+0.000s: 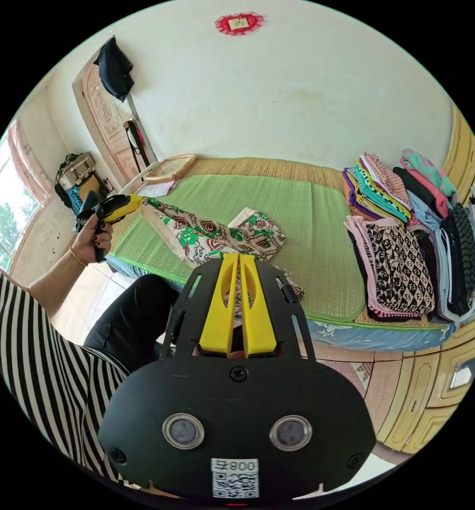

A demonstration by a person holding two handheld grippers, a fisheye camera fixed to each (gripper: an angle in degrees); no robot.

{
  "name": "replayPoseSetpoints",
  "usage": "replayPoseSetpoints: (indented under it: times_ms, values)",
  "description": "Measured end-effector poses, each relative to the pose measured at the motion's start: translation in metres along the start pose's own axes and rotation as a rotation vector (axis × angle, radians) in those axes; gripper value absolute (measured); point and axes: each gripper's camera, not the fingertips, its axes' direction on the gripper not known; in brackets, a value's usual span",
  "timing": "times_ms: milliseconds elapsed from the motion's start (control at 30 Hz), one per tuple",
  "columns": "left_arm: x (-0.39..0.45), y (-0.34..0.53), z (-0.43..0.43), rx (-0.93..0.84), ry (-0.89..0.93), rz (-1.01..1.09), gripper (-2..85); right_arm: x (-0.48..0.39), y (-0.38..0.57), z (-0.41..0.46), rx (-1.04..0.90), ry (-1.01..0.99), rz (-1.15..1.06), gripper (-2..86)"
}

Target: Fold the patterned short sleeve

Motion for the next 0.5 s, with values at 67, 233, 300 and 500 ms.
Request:
replayPoseSetpoints:
  times_ms: [67, 233, 300, 500]
  values:
    - [0.029, 0.019, -0.019, 0.039, 0.027, 0.06, 0.8, -0.006, -0.003, -0.049, 0.08, -0.002, 0.007, -0.5]
    - [0.096, 0.05, -0.056, 0.115, 0.081, 0.225, 0.8, -0.021, -0.007, -0.149, 0.258, -0.032, 0.009, -0.5]
    - [0.124, 0.061, -0.069, 0.144, 0.099, 0.3, 0.8, -0.028, -0.007, -0.187, 0.329, -0.038, -0.003, -0.5]
    - [0.212, 0.099, -0.111, 0.227, 0.144, 0.549, 0.8, -0.056, 0.003, -0.309, 0.563, -0.066, -0.062, -0.5]
